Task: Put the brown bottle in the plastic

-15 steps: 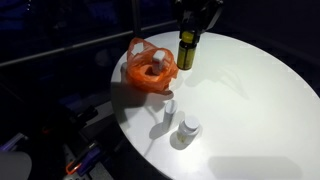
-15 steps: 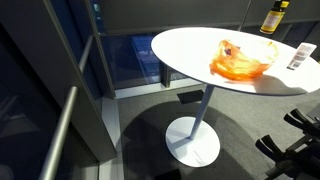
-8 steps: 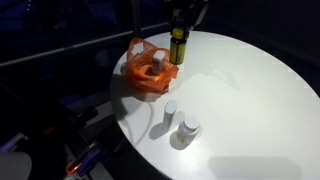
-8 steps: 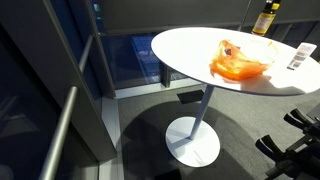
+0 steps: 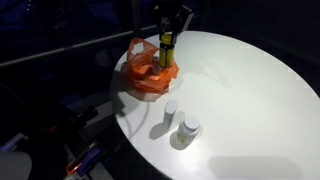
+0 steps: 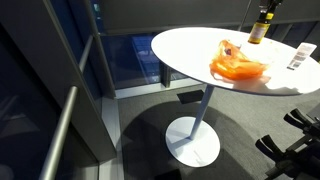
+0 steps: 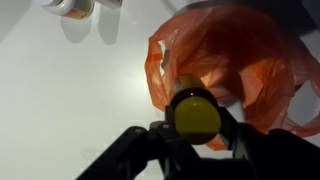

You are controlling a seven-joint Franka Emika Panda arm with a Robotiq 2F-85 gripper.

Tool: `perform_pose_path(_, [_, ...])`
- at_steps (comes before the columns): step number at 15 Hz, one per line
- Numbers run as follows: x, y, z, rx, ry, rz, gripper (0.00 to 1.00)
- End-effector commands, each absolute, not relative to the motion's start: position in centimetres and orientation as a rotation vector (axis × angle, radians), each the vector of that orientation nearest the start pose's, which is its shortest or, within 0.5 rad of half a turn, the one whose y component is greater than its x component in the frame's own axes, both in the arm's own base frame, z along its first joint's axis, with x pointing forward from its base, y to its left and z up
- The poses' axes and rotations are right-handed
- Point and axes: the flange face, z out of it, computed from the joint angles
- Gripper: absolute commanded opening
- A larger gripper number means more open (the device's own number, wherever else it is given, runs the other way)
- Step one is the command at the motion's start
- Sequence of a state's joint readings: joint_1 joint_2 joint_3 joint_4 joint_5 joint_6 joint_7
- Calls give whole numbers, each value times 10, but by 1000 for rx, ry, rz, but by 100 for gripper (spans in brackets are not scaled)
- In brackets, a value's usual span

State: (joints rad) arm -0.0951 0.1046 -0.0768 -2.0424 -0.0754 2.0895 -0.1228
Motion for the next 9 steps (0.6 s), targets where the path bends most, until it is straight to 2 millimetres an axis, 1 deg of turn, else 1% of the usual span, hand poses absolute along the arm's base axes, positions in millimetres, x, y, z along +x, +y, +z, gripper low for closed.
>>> perform_pose_path(1, [555,-97,376,-3183,-15,87,20])
perform_pose_path(5, [561,-96,359,-3167,-18,60,20])
perform_pose_path(9, [568,-95,348,-3160,-14,39,20])
